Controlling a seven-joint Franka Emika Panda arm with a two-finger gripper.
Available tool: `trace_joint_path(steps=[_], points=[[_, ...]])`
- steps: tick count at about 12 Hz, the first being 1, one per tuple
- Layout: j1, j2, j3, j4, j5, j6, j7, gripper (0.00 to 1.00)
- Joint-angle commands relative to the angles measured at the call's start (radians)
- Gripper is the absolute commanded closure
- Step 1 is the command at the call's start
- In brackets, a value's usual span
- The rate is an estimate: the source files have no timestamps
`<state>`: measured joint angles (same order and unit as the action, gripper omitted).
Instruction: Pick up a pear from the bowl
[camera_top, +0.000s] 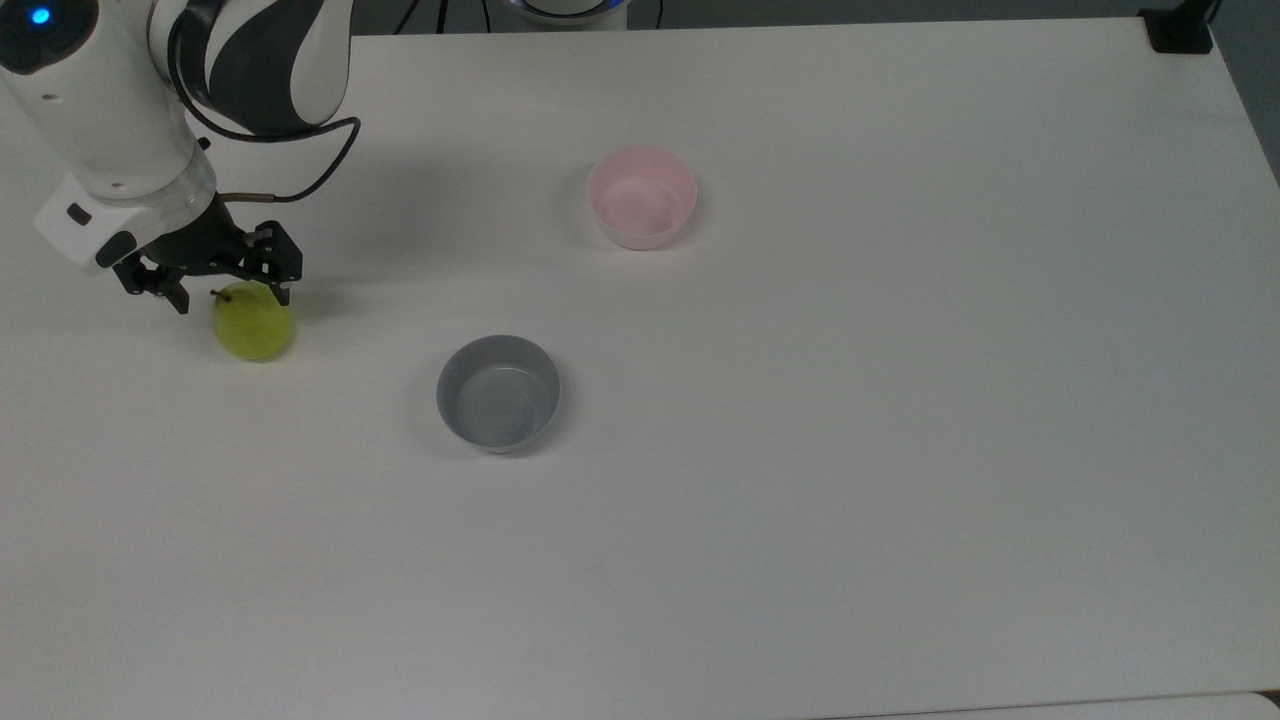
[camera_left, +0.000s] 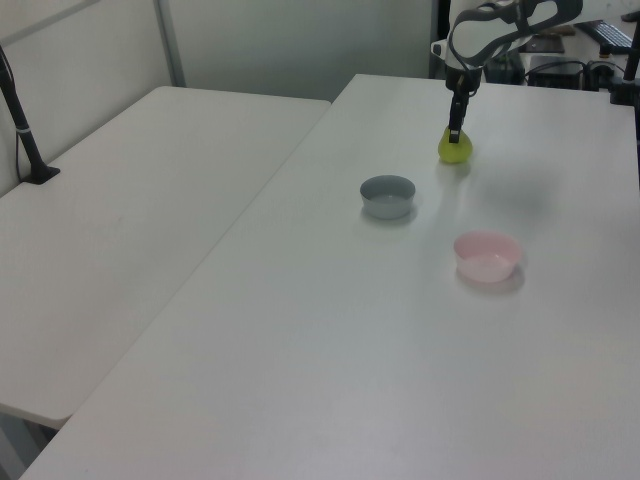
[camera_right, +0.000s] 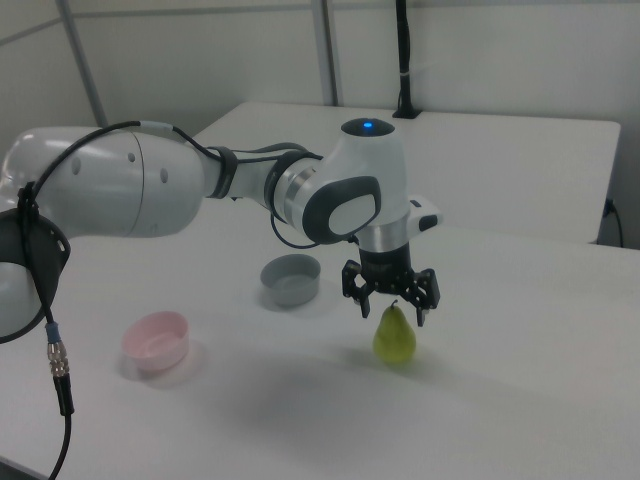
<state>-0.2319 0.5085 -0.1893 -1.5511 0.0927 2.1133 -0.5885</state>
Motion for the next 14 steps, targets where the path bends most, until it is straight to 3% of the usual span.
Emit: trace_joint_path(steps=[1, 4, 7, 11, 14], points=[[0.016, -0.074, -0.005, -0.017, 0.009, -0.050, 0.012, 0.00], [0.078, -0.192, -0.004, -0.015, -0.069, -0.218, 0.154, 0.00], [0.126, -0.310, -0.002, -0.015, -0.070, -0.353, 0.274, 0.00], [0.195, -0.451, 0.004, -0.014, -0.067, -0.533, 0.335, 0.00], [0.253, -0.524, 0.008, -0.024, -0.060, -0.601, 0.462, 0.00]])
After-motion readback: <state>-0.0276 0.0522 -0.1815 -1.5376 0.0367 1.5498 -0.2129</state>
